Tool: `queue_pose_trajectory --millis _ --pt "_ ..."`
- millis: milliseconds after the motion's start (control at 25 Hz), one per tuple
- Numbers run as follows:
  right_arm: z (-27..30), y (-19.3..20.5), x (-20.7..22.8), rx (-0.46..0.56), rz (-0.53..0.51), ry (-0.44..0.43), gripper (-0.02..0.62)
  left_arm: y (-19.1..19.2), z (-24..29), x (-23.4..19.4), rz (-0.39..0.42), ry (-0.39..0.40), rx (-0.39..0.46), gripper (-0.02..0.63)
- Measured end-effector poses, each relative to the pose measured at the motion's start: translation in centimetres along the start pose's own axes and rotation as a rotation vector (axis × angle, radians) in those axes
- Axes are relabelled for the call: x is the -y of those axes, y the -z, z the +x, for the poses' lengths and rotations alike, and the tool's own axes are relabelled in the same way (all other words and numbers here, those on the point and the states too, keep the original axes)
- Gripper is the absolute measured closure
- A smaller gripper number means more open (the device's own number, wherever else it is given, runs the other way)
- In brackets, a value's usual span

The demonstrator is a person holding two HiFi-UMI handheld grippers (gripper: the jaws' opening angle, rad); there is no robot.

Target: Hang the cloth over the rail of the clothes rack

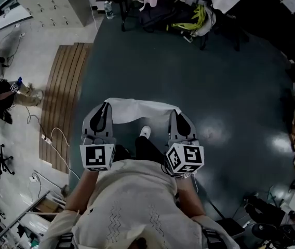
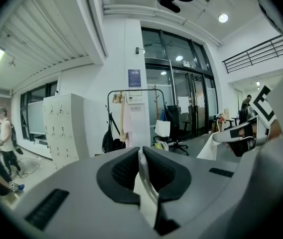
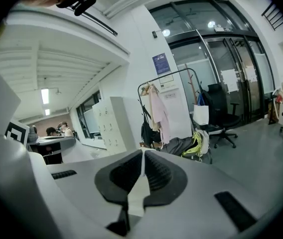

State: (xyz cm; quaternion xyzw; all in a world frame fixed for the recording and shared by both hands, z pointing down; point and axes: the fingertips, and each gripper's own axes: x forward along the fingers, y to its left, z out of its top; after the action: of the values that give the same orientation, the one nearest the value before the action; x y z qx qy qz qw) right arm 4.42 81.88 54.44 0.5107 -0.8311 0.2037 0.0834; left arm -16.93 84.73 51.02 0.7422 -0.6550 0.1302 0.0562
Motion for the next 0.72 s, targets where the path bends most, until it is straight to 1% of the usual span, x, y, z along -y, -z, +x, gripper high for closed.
queue_pose_trajectory --millis 160,280,400,480,600,720 --pt "2.8 -1.9 0.5 0.001 -0.016 -0.045 0.572 -0.9 1.3 -1.2 -0.006 -0.063 0.004 0.581" --pt "4.3 -2.5 0.2 -0.005 -0.019 -0.050 0.572 -0.8 2.2 -2.5 -0.005 -0.085 0.003 0.581" --pt "5.7 -2.0 -0.2 -0.017 -0.027 -0.049 0.572 0.0 3.4 -3.8 -0.019 -0.089 -0.001 0.581" --pt "6.9 -1.9 -0.8 -0.024 -0.034 -0.037 0.572 0.5 4.3 -4.9 -0.027 -0.074 0.000 0.581" --pt "9.2 -2.6 -1.5 -0.021 -0.034 0.008 0.572 0.3 6.7 -6.9 -0.047 -0.034 0.022 0.581" --pt "11.9 -3.9 -1.9 -0.015 -0.024 0.063 0.572 -0.1 9.9 -9.2 -0.032 0.028 0.004 0.581"
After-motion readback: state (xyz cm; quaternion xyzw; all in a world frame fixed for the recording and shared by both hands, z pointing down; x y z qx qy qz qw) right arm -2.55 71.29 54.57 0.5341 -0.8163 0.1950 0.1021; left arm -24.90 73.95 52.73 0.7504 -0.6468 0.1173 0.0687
